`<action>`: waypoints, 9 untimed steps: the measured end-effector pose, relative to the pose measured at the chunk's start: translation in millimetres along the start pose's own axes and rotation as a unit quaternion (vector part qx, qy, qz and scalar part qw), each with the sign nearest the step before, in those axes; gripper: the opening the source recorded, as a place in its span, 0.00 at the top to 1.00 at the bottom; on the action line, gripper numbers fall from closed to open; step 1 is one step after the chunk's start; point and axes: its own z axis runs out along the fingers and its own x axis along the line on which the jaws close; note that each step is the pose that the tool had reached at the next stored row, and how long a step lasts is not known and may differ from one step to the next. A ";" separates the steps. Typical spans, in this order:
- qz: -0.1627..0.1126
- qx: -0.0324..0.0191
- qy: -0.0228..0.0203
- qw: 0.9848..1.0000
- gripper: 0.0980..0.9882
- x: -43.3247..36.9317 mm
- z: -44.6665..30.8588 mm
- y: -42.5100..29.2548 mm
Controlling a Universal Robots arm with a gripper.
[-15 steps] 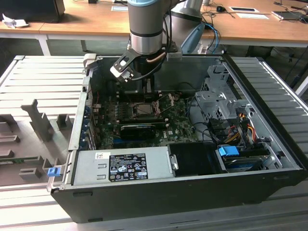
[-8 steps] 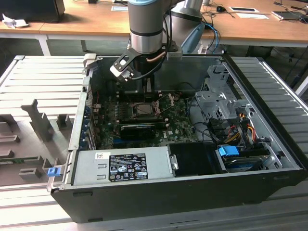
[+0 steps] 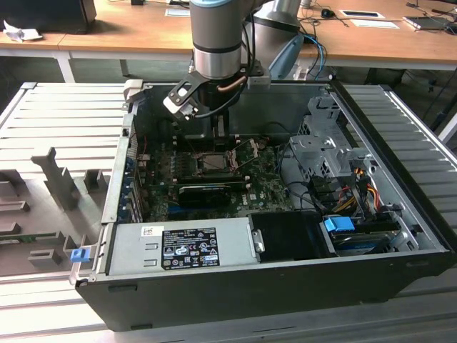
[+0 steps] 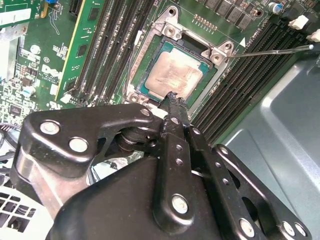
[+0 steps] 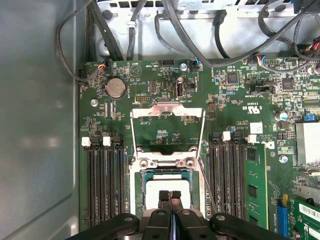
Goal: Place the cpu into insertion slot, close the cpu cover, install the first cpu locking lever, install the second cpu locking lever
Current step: 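Close the cpu cover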
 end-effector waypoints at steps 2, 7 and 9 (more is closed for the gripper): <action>0.000 0.000 0.000 1.000 0.99 0.0 -0.2 0.0; 0.000 0.000 0.000 1.000 0.99 0.0 -1.4 0.1; 0.000 0.000 0.000 1.000 0.99 0.1 -2.8 0.2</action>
